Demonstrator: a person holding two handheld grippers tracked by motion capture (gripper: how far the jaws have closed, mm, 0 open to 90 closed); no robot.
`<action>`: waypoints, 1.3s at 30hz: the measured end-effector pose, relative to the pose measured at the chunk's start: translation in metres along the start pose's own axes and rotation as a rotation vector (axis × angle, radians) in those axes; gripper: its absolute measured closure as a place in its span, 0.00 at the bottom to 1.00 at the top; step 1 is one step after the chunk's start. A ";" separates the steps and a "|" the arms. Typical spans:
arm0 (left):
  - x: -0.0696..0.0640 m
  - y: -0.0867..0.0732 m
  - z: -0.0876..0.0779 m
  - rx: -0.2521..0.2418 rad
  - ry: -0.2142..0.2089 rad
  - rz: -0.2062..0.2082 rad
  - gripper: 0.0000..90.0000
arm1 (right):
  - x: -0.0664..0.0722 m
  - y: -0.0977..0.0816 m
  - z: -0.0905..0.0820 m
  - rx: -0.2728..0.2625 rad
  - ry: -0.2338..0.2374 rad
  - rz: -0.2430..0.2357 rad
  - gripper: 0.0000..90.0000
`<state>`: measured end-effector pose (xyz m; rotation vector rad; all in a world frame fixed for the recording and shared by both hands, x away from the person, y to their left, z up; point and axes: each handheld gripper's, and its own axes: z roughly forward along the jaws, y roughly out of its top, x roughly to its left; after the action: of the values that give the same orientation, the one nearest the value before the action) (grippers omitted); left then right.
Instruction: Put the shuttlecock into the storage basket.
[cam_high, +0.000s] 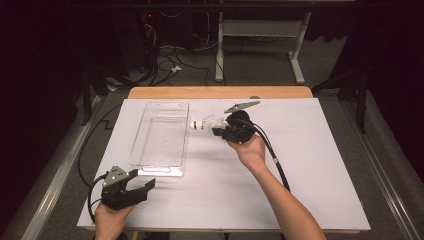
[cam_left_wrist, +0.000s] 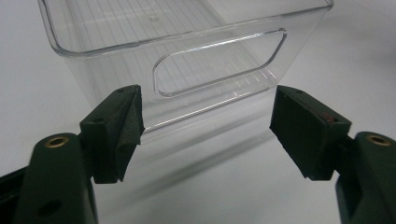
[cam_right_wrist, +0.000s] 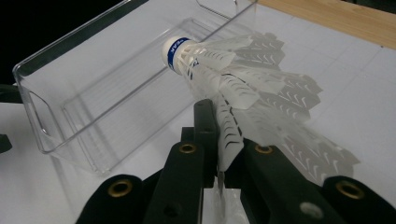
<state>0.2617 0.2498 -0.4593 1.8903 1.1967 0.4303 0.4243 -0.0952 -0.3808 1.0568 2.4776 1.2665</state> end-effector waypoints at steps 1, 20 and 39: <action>0.000 0.000 0.000 0.000 0.000 0.000 0.30 | 0.002 0.002 0.000 0.003 0.003 -0.005 0.98; 0.000 0.000 0.001 0.003 -0.006 -0.002 0.30 | 0.018 0.023 0.010 0.018 0.020 -0.047 0.98; -0.001 0.000 0.002 0.004 -0.007 0.005 0.30 | 0.026 0.031 0.023 0.039 0.029 -0.066 0.98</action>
<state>0.2625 0.2482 -0.4601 1.8969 1.1892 0.4235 0.4311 -0.0508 -0.3675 0.9635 2.5457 1.2283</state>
